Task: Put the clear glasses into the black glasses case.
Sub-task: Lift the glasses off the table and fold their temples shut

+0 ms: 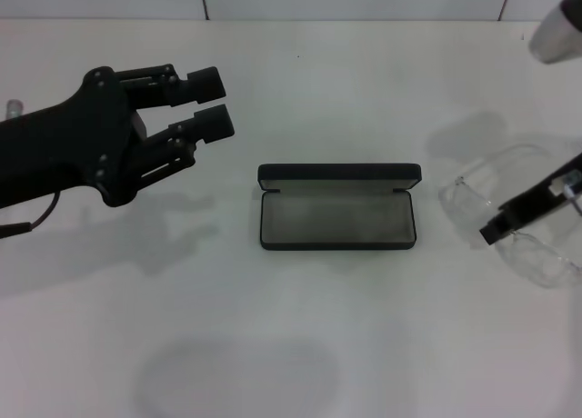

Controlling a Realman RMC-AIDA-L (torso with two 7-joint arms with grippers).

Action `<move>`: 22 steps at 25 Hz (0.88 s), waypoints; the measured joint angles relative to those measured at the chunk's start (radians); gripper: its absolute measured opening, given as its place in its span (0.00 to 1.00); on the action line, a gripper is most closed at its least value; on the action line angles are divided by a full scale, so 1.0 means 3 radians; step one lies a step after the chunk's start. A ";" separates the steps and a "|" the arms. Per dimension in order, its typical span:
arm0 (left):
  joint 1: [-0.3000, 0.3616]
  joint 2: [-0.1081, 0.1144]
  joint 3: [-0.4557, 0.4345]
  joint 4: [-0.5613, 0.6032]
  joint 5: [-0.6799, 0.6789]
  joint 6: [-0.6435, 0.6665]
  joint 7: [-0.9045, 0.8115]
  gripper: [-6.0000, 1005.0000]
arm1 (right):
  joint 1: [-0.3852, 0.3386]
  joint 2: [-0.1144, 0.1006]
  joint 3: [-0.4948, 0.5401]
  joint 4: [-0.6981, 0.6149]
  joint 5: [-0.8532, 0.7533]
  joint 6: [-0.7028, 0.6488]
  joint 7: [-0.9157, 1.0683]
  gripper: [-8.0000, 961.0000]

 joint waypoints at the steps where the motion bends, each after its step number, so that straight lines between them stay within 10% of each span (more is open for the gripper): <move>1: 0.0003 0.0000 0.0000 0.0000 -0.0001 0.0000 -0.0001 0.37 | -0.0032 -0.0001 0.0063 -0.0034 0.0004 -0.0046 -0.0043 0.18; 22: -0.0014 -0.0050 -0.0002 -0.0354 -0.0434 0.0001 -0.0094 0.36 | -0.0655 -0.0118 0.2132 -0.1131 0.1255 -0.1875 -0.1381 0.13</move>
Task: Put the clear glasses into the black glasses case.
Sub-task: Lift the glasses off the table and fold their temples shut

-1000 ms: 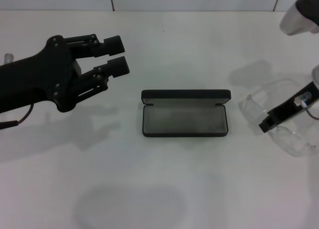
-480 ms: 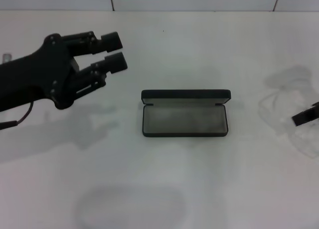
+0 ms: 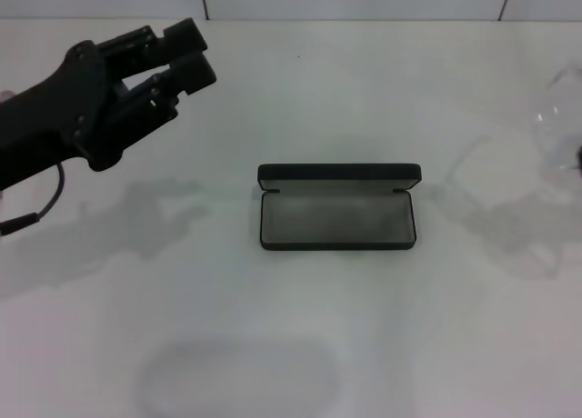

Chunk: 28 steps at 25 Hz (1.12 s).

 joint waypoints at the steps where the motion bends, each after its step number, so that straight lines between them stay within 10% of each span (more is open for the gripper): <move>1: -0.0005 -0.0009 0.0001 -0.0008 -0.0009 0.0005 -0.0001 0.36 | -0.0035 -0.0007 0.0082 -0.0039 0.0107 -0.0097 -0.0069 0.13; 6: 0.0027 -0.0042 0.0014 -0.0024 -0.0082 0.0109 -0.0023 0.37 | -0.0378 -0.0034 -0.0094 -0.0198 0.0713 -0.0179 -0.0563 0.14; 16: -0.0205 -0.0070 0.0051 -0.0137 -0.0109 0.0198 -0.0118 0.36 | -0.0736 0.0169 -0.0835 -0.0227 0.1755 -0.0161 -0.1729 0.13; 28: -0.0316 -0.0072 0.0398 -0.0187 -0.0239 0.0300 -0.0072 0.23 | -0.0411 0.0191 -0.2191 0.0311 0.1999 0.0752 -0.2598 0.13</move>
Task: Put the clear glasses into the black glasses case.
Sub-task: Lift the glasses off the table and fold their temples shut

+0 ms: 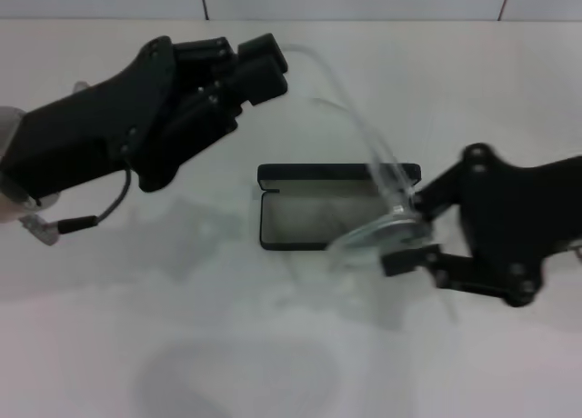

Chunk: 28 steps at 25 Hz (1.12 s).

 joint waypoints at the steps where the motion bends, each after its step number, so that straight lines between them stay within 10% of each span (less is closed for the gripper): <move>1: 0.0000 0.0000 0.0062 -0.0002 -0.0044 0.0000 0.0011 0.20 | 0.0020 0.0000 -0.0071 0.0026 0.0002 0.0074 -0.0043 0.13; 28: -0.0132 -0.0001 0.0398 -0.0309 -0.0166 -0.0054 0.0255 0.13 | 0.0377 -0.0001 -0.0211 0.0613 0.0292 0.0133 -0.0396 0.13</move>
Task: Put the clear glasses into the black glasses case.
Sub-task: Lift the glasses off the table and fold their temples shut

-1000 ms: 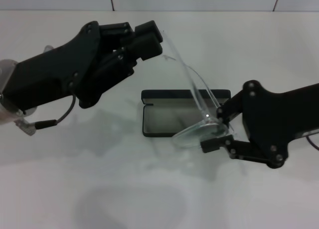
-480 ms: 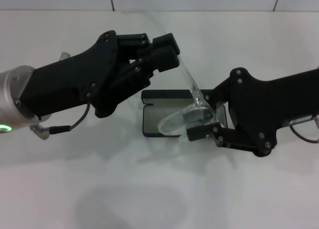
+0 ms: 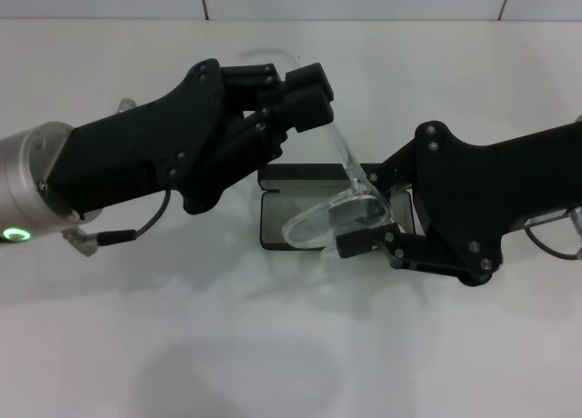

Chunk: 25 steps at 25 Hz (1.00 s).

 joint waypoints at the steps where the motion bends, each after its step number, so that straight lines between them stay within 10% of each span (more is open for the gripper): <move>1: 0.0000 0.0001 0.0003 -0.0005 0.0005 -0.0008 0.0001 0.13 | 0.0000 0.0001 0.0000 0.0000 0.0000 0.0002 0.0000 0.13; 25: -0.0043 -0.0001 -0.0007 -0.0142 0.0119 -0.0133 0.0083 0.13 | 0.0047 0.0002 -0.0002 0.0196 0.0056 0.0010 -0.0133 0.13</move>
